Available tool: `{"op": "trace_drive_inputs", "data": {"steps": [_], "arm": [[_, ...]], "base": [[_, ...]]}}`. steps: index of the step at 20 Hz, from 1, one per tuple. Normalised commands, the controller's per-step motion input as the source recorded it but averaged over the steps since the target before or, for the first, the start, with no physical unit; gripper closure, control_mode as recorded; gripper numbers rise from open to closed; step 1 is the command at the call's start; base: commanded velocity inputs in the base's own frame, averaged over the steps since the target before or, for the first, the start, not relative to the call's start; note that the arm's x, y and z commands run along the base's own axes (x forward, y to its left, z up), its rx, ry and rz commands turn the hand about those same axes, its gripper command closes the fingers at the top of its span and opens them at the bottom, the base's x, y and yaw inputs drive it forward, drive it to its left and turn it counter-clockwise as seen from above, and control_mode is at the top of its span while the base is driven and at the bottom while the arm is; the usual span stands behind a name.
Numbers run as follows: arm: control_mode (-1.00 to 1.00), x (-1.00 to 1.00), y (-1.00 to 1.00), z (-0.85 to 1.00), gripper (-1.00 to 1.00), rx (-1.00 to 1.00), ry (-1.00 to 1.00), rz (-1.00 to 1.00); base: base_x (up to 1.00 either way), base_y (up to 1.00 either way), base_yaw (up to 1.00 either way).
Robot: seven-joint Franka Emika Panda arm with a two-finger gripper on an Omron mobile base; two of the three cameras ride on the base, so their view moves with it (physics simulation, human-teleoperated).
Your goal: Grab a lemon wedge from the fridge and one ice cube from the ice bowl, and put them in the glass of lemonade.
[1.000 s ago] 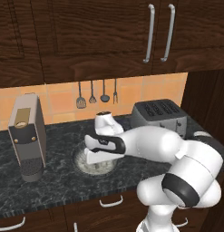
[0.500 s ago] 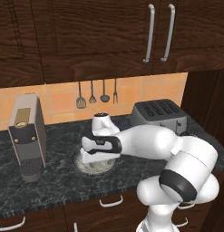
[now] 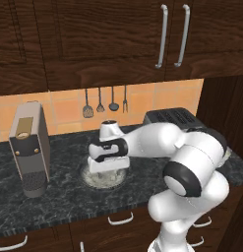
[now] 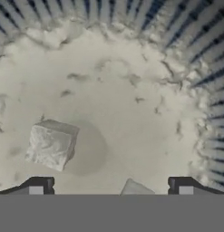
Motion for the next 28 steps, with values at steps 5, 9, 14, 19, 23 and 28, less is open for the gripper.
{"op": "trace_drive_inputs", "data": {"steps": [5,9,14,19,23,28], "arm": [[-1.00,-0.03,0.03,-0.11,-1.00,0.00,0.00,0.00],[-1.00,0.00,0.39,0.00,-1.00,0.00,0.01,0.00],[-1.00,-0.12,0.25,-0.03,-1.00,0.00,0.04,-0.01],[-1.00,-0.02,-0.05,0.45,-1.00,-0.02,0.01,-0.04],[-1.00,-0.11,-0.18,0.41,-1.00,-0.01,0.09,-0.09],[-1.00,-0.07,0.00,-0.17,-1.00,-0.04,0.19,-0.12]], "base": [[0.00,0.00,0.00],[0.00,0.00,0.00],[0.00,0.00,0.00],[0.00,0.00,0.00],[0.00,0.00,0.00],[0.00,0.00,0.00]]}}
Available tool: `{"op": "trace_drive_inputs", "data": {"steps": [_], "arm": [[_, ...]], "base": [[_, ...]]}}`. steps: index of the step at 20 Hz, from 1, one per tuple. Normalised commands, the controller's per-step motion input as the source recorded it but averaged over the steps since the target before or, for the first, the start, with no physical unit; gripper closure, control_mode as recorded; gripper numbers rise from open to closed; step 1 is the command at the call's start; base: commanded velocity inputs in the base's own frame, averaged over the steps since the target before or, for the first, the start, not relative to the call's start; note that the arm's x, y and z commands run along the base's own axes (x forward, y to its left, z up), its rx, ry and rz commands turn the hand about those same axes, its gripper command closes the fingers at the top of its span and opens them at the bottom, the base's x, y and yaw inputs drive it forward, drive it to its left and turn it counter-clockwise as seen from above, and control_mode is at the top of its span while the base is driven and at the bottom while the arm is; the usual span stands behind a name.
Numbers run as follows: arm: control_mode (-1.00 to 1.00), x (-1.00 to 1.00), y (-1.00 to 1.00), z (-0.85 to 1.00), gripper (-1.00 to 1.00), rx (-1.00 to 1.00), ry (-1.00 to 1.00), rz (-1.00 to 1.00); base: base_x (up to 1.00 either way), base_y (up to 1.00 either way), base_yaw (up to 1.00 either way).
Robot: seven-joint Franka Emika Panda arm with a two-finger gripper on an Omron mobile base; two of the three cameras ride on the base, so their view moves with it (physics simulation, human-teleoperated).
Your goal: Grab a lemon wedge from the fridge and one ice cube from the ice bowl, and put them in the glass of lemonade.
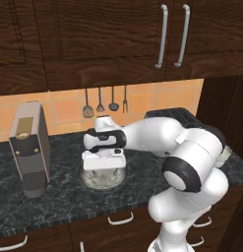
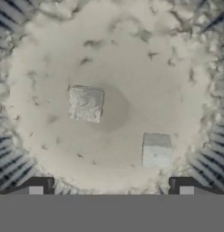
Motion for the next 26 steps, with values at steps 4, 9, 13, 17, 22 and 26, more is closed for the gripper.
{"op": "trace_drive_inputs", "data": {"steps": [4,9,13,17,22,26], "arm": [[-1.00,0.00,0.00,-0.10,-1.00,-0.05,0.09,-0.15],[-1.00,0.00,0.00,0.03,-1.00,-0.14,0.00,-0.14],[-1.00,-0.28,-0.05,-0.17,-1.00,-0.08,-0.20,-0.10],[-1.00,-0.11,0.00,-0.15,-1.00,0.00,-0.28,-0.02],[-1.00,0.13,-0.19,0.02,-1.00,0.02,-0.09,0.26],[-1.00,0.13,-0.23,0.02,-1.00,0.00,0.02,0.39]], "base": [[0.00,0.00,0.00],[0.00,0.00,0.00],[0.00,0.00,0.00],[0.00,0.00,0.00],[0.00,0.00,0.00],[0.00,0.00,0.00]]}}
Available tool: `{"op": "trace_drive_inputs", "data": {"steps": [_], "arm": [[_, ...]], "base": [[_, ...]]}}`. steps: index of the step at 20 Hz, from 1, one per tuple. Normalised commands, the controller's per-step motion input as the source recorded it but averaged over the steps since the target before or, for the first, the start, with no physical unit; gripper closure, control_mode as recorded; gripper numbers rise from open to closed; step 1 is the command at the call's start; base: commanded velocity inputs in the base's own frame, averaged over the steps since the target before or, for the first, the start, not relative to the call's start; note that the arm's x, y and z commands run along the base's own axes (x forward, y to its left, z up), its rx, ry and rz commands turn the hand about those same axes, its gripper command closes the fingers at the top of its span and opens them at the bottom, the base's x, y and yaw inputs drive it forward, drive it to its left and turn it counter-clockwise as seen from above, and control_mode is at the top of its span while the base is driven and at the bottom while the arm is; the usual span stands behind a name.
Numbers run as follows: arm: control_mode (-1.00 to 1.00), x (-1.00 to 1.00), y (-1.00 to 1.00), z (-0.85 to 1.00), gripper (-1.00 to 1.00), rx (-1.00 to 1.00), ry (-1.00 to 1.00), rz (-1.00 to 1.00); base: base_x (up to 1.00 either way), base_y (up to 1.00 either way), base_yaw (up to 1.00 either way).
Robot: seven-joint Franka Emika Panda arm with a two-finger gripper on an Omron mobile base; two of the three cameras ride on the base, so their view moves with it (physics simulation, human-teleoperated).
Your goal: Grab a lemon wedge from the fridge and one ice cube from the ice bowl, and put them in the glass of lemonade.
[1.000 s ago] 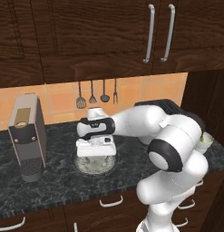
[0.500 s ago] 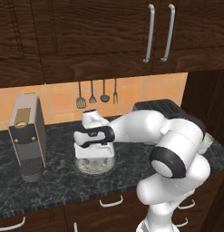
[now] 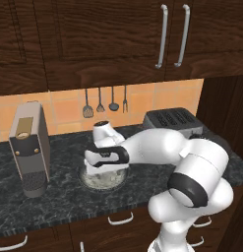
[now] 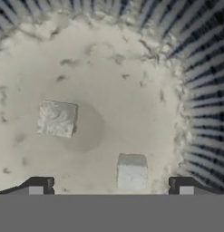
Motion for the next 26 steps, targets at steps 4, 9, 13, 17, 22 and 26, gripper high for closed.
{"op": "trace_drive_inputs", "data": {"steps": [4,9,13,17,22,26], "arm": [[-1.00,0.26,0.00,-0.22,-1.00,0.03,0.02,0.30],[-1.00,0.07,0.17,-0.06,-1.00,0.00,0.04,0.15],[-1.00,0.10,0.42,-0.03,-1.00,0.00,0.07,0.10],[-1.00,-0.21,0.04,-0.11,-1.00,0.00,-0.01,0.00],[-1.00,-0.14,-0.01,-0.02,-1.00,0.00,-0.07,-0.02],[-1.00,-0.01,-0.11,0.16,-1.00,0.00,-0.12,-0.04]], "base": [[0.00,0.00,0.00],[0.00,0.00,0.00],[0.00,0.00,0.00],[0.00,0.00,0.00],[0.00,0.00,0.00],[0.00,0.00,0.00]]}}
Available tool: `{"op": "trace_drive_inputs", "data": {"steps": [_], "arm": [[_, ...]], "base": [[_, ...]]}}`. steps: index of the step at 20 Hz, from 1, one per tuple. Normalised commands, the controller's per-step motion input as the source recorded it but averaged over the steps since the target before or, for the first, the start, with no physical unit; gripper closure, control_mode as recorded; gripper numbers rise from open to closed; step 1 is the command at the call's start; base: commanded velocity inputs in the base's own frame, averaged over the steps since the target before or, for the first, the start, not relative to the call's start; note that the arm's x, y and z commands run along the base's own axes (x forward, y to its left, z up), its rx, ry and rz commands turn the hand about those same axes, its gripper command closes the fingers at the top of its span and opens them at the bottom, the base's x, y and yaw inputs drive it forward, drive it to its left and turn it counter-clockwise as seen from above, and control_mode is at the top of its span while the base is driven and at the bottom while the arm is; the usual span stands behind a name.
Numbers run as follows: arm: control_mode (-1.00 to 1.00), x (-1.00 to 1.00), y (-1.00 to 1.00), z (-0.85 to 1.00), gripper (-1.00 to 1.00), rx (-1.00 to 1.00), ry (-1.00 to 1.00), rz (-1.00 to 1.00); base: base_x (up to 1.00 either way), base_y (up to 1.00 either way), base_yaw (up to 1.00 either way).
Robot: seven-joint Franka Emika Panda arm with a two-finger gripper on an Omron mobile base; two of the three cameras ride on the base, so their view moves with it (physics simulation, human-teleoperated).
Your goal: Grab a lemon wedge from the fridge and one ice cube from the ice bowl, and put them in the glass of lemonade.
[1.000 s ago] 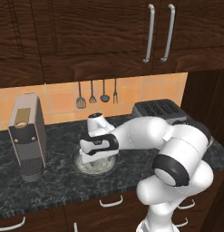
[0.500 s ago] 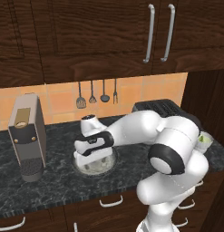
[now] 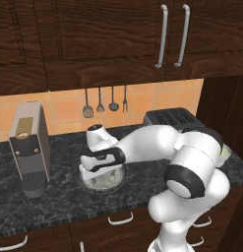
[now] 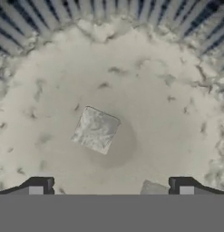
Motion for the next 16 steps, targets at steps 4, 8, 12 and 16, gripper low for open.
{"op": "trace_drive_inputs", "data": {"steps": [4,8,12,16], "arm": [[-1.00,0.00,-0.15,0.19,-1.00,0.00,-0.11,-0.05],[-1.00,-0.20,-0.31,-0.01,-1.00,0.03,0.00,-0.12],[-1.00,-0.11,-0.08,0.00,-1.00,0.05,-0.03,-0.13],[-1.00,-0.07,0.10,0.00,-1.00,0.01,-0.04,-0.03]], "base": [[0.00,0.00,0.00],[0.00,0.00,0.00],[0.00,0.00,0.00],[0.00,0.00,0.00]]}}
